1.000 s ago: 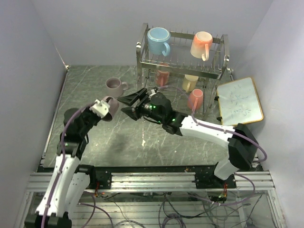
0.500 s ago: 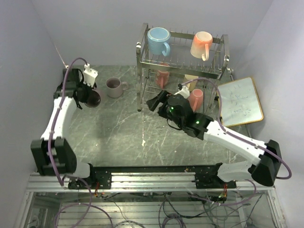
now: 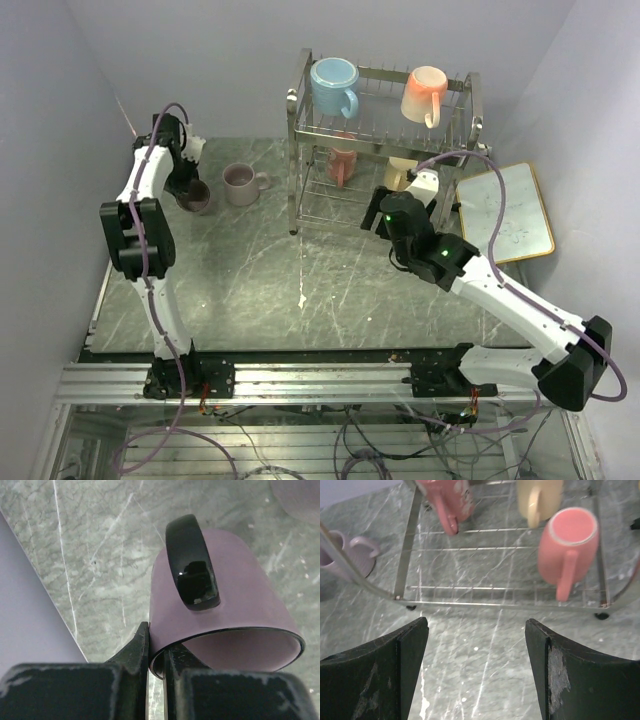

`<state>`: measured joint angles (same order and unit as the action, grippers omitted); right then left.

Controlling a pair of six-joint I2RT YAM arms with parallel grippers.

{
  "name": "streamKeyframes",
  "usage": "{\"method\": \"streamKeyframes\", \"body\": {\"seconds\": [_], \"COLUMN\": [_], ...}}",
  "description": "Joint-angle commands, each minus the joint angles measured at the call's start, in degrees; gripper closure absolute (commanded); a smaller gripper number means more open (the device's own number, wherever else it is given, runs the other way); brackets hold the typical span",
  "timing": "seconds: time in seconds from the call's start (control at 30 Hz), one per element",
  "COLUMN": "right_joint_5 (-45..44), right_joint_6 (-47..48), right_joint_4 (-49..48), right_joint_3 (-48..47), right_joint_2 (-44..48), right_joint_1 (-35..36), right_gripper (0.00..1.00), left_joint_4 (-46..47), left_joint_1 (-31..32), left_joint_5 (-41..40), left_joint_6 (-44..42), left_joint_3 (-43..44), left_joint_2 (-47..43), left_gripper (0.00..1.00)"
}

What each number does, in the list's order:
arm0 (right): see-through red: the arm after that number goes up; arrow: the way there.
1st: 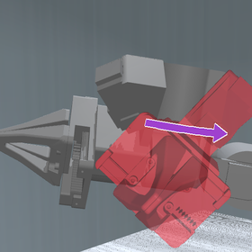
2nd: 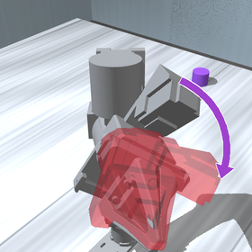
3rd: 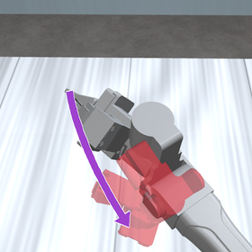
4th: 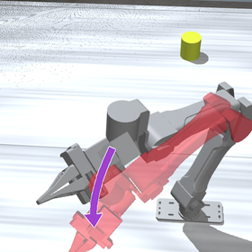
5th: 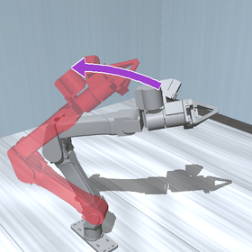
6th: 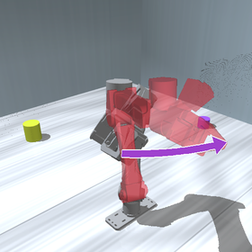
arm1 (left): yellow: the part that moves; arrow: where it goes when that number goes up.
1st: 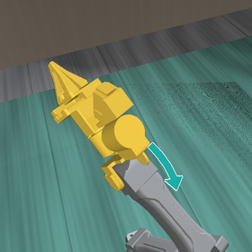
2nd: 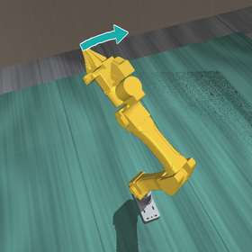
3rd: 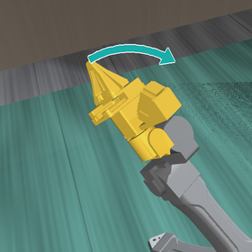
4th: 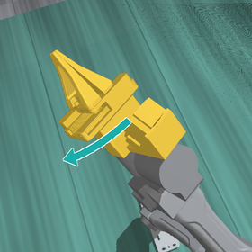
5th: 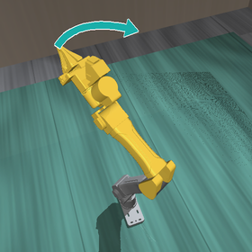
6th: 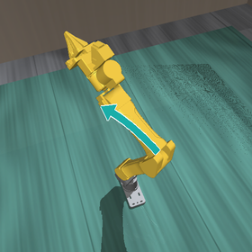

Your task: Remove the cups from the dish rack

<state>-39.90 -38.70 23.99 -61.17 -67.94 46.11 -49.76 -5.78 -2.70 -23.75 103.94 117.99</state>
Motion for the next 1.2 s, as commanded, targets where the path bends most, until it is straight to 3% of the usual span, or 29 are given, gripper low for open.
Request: {"method": "streamKeyframes", "body": {"seconds": [0.0, 0.3, 0.5, 0.67, 0.97, 1.1, 1.17], "right_joint_5": [-2.9, -8.1, -7.1, -6.2, -5.4, -1.5, 0.7], "right_joint_6": [5.4, 9.0, 13.0, 14.9, 19.0, 19.7, 19.7], "right_joint_4": [0.7, -1.3, -5.7, -8.5, -14.9, -17.0, -17.8], "right_joint_3": [0.2, 2.0, 3.4, 6.5, 9.9, 10.7, 10.8], "right_joint_2": [2.4, -0.1, -1.0, -1.8, -3.2, -3.8, -4.7], "right_joint_1": [-1.9, -3.2, -6.9, -9.5, -12.2, -16.7, -18.4], "right_gripper": [0.22, 0.21, 0.20, 0.19, 0.18, 0.19, 0.21], "left_joint_4": [-3.5, -6.5, 0.7, 5.5, 7.7, 7.2, 5.4], "left_joint_1": [-0.4, -0.4, -0.4, -0.4, -0.7, -1.8, -2.1], "left_joint_5": [-1.5, -3.1, -4.0, -4.5, -1.9, 4.3, 9.7], "left_joint_6": [1.5, 0.8, 1.4, 0.8, 1.7, 2.5, 2.1], "left_joint_3": [9.2, 20.7, 16.0, 12.5, 10.3, 7.9, 5.9], "left_joint_2": [4.8, 16.0, 12.3, 7.4, -1.7, -9.3, -13.0], "left_gripper": [0.93, 0.93, 0.74, 0.45, 0.43, 0.15, 0.08]}}
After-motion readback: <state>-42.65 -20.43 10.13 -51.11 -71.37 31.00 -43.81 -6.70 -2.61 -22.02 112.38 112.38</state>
